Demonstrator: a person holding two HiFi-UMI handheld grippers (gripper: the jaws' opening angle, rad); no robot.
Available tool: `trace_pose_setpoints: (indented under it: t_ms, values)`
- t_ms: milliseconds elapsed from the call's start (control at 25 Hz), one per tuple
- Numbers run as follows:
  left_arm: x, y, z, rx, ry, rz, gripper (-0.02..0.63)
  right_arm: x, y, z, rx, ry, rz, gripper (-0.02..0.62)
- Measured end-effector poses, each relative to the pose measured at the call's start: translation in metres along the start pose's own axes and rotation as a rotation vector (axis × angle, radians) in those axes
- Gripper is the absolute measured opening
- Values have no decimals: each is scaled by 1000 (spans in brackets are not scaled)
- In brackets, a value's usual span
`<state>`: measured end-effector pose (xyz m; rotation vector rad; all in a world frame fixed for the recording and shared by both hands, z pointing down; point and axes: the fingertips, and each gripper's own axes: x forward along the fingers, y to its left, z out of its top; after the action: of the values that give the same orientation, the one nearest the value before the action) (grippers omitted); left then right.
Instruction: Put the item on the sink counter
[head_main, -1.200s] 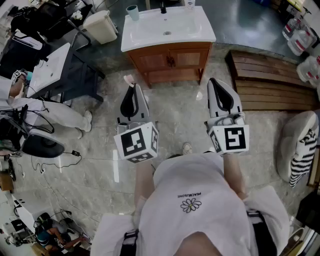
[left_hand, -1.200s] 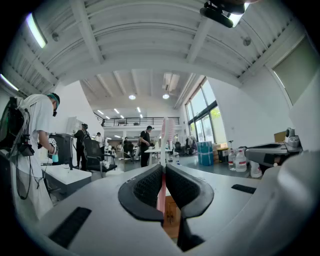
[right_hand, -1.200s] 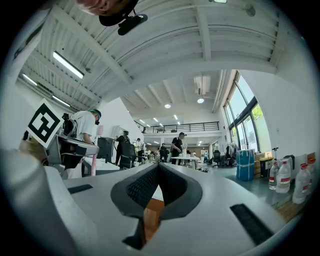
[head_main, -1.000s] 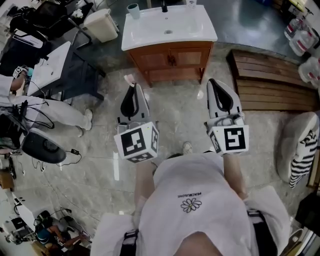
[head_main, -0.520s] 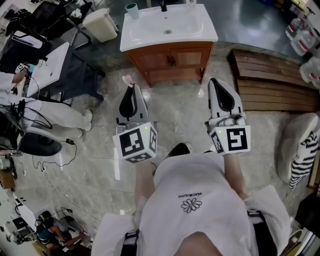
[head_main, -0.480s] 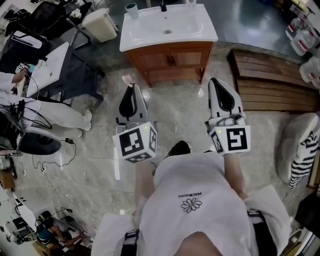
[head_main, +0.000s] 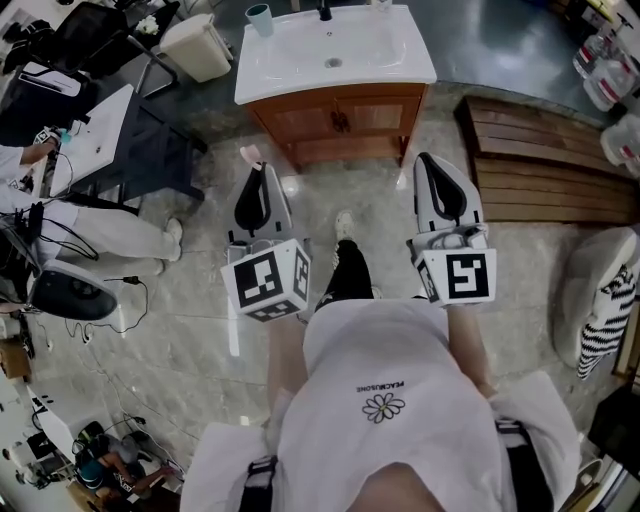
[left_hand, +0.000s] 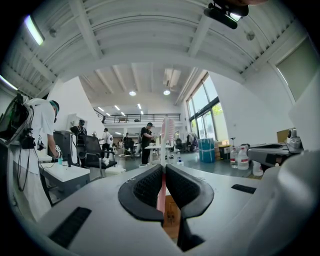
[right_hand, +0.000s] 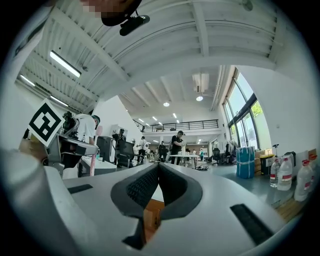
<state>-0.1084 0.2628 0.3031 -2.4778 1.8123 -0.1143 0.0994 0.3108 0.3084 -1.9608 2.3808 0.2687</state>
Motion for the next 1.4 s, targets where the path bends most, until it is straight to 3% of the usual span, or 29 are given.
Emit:
trace_pose_setpoints:
  t_ms: [320, 640, 880, 1120, 1280, 1400]
  values:
    - [53, 14, 13, 10, -52, -10, 34, 42, -26, 2, 7, -54, -66, 11]
    - [150, 39, 24, 3, -64, -23, 34, 124, -54, -1, -32, -63, -83, 11]
    - [245, 76, 23, -15, -33, -10, 34, 225, -69, -7, -56, -40, -59, 11]
    - [362, 134, 26, -34, -37, 19, 34, 369, -66, 1, -95, -94, 8, 11]
    - [434, 165, 22, -13, -37, 33, 34, 442, -63, -18, -107, -66, 22, 11]
    - [473, 182, 15, -42, -31, 59, 34, 478, -69, -36, -89, -29, 18, 11]
